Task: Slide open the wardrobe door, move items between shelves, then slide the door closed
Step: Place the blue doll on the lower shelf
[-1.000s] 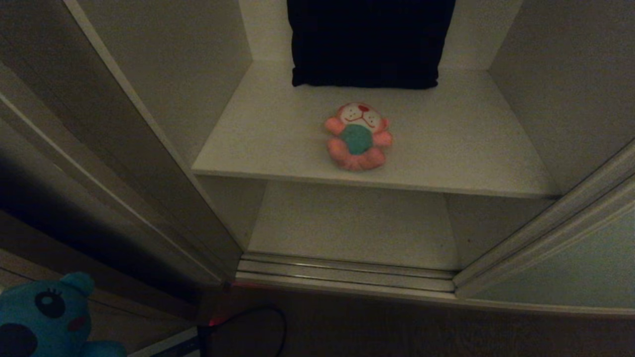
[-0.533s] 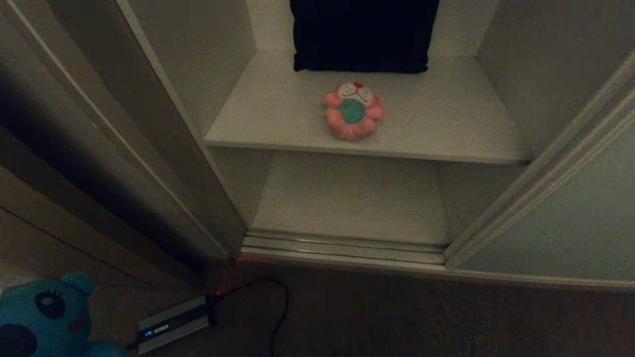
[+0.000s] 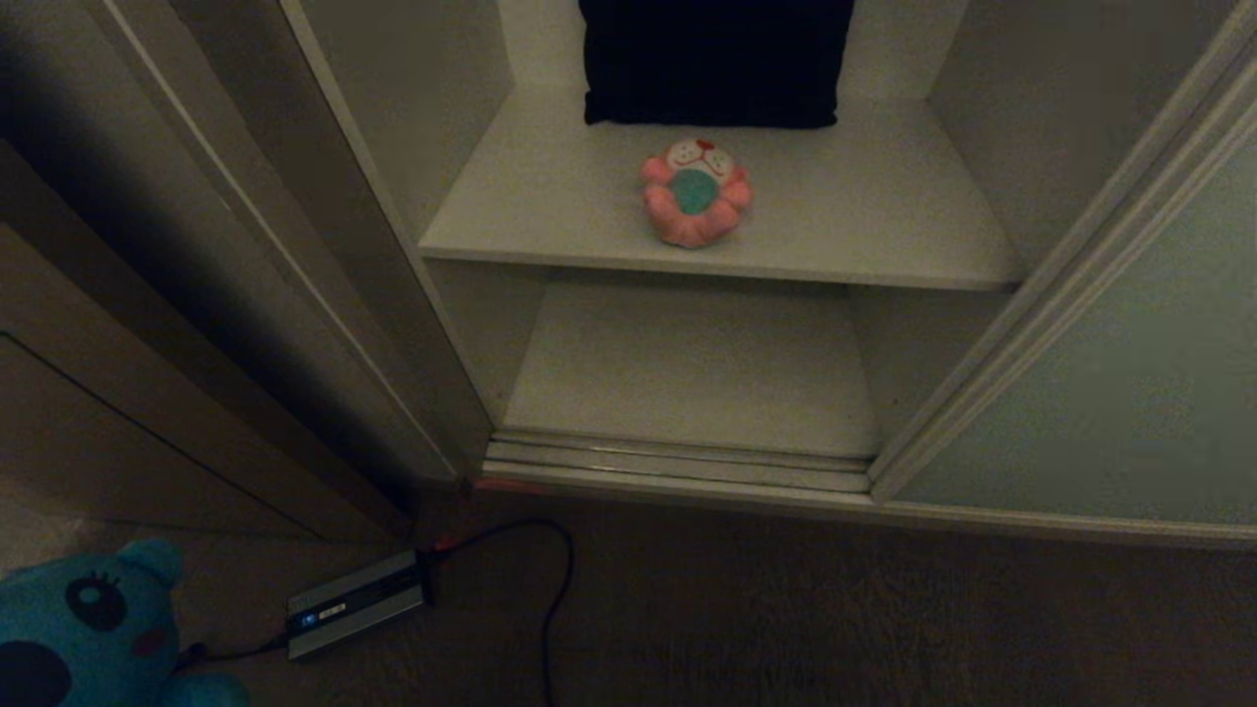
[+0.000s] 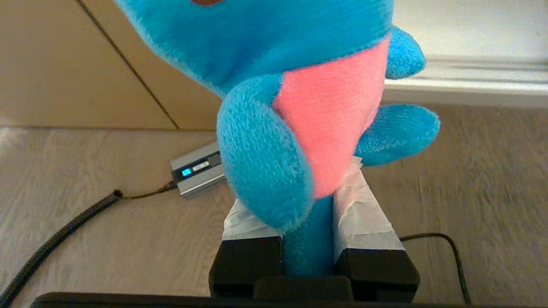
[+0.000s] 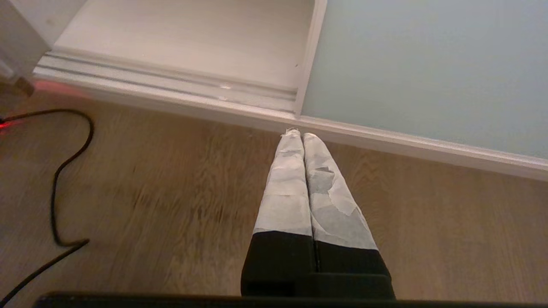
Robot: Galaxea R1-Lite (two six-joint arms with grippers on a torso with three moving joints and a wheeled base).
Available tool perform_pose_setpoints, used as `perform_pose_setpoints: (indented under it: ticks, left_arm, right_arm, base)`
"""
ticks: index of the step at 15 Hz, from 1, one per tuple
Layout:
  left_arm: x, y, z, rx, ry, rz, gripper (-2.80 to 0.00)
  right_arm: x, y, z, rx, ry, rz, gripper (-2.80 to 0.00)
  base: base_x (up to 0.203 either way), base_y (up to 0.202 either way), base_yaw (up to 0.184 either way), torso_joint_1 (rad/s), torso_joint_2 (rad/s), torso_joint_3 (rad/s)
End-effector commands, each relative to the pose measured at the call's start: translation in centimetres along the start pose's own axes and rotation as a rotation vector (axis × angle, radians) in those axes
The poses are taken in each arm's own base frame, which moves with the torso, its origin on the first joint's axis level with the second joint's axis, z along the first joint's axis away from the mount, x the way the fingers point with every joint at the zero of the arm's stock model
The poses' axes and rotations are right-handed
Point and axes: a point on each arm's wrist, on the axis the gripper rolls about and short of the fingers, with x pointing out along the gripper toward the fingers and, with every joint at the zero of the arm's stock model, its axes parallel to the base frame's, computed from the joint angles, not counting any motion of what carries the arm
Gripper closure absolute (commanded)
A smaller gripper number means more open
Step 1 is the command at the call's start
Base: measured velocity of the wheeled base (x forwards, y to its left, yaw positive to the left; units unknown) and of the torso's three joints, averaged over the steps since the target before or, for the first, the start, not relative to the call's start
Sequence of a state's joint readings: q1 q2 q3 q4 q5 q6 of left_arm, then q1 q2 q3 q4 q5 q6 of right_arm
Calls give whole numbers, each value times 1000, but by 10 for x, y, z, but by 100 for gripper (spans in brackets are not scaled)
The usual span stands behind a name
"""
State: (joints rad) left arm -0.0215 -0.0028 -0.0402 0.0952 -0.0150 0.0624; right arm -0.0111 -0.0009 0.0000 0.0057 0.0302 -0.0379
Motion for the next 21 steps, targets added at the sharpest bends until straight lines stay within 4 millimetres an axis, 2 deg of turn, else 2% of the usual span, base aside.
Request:
perform_pose_setpoints:
  ticks: [1, 9, 21]
  left_arm:
    - [0, 0, 0, 3, 2, 0, 0]
    - [0, 0, 0, -10, 2, 3, 0]
    - [0, 0, 0, -12, 1, 2, 0]
  right_arm:
    - [0, 0, -1, 0, 5, 1, 0]
    - [0, 0, -1, 0, 3, 1, 0]
    - [0, 0, -1, 0, 5, 1, 0]
  base:
    - [0, 0, 0, 0, 0, 0]
    - [0, 0, 0, 0, 0, -23]
    - [0, 0, 0, 4, 4, -191]
